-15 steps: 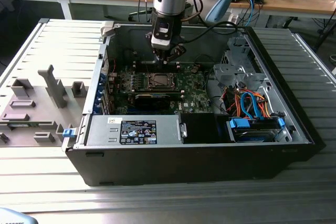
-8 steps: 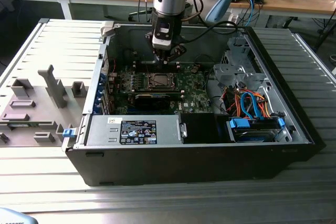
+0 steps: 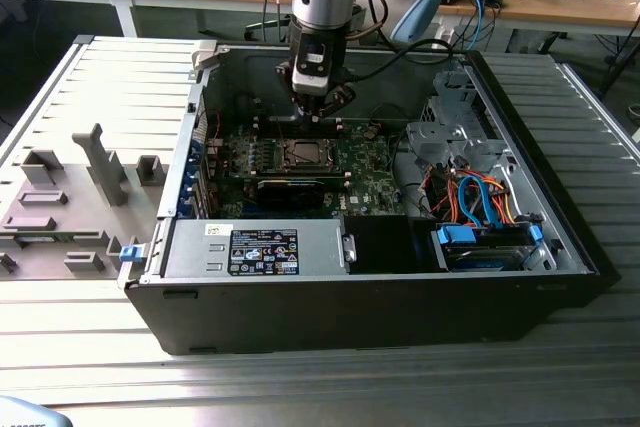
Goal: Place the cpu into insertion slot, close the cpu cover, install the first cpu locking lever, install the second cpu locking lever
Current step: 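Install the first cpu locking lever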
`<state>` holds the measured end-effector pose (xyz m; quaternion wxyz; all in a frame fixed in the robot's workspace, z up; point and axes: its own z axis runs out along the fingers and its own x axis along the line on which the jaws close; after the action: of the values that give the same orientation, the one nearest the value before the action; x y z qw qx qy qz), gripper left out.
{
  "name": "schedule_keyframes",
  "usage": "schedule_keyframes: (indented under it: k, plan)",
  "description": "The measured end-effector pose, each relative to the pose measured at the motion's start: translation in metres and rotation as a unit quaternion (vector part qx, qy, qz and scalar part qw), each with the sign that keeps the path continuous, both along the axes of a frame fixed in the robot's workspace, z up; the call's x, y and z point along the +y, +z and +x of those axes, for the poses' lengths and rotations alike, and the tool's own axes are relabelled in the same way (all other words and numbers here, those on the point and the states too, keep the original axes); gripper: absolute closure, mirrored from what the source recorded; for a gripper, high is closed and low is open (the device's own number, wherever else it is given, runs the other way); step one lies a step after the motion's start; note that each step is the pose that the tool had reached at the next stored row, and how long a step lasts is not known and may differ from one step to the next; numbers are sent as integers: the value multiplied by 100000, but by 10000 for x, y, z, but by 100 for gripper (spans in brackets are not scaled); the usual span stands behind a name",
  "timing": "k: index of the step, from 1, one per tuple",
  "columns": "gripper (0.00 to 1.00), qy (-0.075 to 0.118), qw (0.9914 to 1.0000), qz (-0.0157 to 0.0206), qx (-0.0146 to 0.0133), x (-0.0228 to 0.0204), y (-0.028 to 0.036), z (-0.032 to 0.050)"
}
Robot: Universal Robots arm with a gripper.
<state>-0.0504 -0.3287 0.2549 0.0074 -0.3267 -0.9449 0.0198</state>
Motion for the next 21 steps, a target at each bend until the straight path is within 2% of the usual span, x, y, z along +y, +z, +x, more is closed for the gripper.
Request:
schedule_keyframes:
  k: [21]
  plan:
    - [89, 3370, 99943, -2, 1, 0, 0, 0]
